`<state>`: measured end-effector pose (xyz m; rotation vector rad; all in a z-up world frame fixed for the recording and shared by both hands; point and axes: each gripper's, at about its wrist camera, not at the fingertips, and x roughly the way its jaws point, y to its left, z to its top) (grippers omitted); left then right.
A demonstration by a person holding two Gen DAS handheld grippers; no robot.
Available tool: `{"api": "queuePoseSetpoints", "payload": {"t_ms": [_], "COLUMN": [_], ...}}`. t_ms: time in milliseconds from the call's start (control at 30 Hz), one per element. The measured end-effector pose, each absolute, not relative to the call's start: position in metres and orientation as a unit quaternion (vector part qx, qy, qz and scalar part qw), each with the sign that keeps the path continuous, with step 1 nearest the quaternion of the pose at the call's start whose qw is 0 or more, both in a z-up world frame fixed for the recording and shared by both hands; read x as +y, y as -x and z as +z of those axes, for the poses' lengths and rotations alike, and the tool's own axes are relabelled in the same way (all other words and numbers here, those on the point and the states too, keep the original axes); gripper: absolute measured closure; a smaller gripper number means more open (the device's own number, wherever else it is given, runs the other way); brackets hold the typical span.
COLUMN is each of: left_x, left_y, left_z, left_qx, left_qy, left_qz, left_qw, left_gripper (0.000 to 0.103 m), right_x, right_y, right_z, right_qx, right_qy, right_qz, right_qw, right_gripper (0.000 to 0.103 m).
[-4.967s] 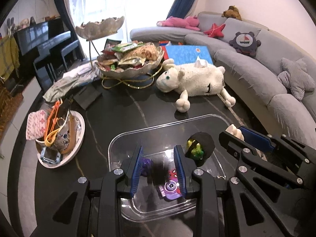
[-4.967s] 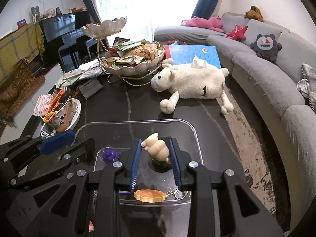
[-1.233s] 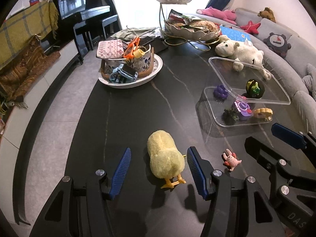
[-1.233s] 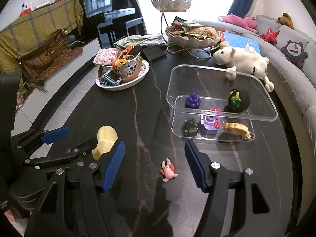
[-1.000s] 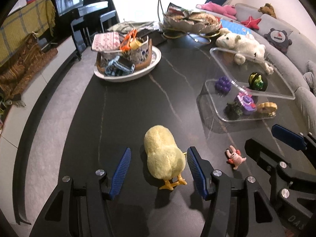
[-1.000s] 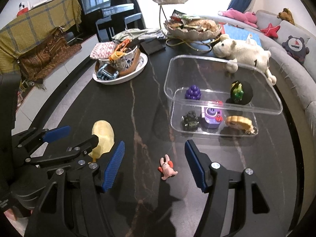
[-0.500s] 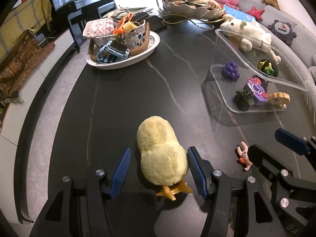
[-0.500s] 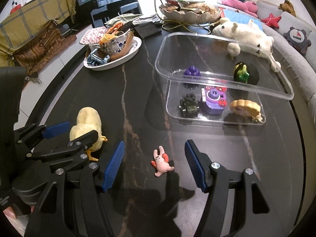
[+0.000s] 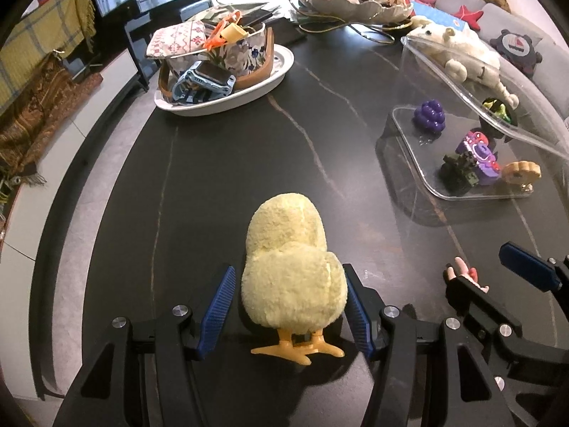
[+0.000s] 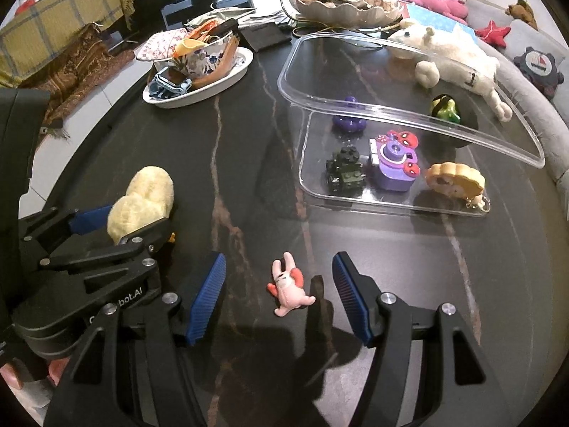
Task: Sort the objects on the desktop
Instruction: 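Close the left tool on the chick while the right tool grasps the bunny figure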
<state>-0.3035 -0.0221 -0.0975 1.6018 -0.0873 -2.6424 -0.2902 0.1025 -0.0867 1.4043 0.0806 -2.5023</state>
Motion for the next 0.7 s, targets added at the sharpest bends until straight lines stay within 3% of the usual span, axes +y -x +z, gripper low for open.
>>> {"api": "queuePoseSetpoints", "payload": {"t_ms": [567,700], "left_x": [-0.012,-0.008], "left_y": [0.303,0.301], "left_z": [-0.111,-0.113], "left_qx": [-0.056,-0.065], "left_qy": [-0.513,-0.503], "left_qz": [-0.856,-0.861], "left_qw": [0.033,0.03], "left_gripper": [0.047,0.047], "right_x": [0.1,0.098], "right_y": [0.294,0.294], "right_z": [-0.103,-0.109], "right_qx": [0.04,0.049], "right_qy": [-0.504,-0.509], "right_qz": [-0.851,-0.848], "right_qw": [0.14,0.136], "right_gripper": [0.057,0.065]}}
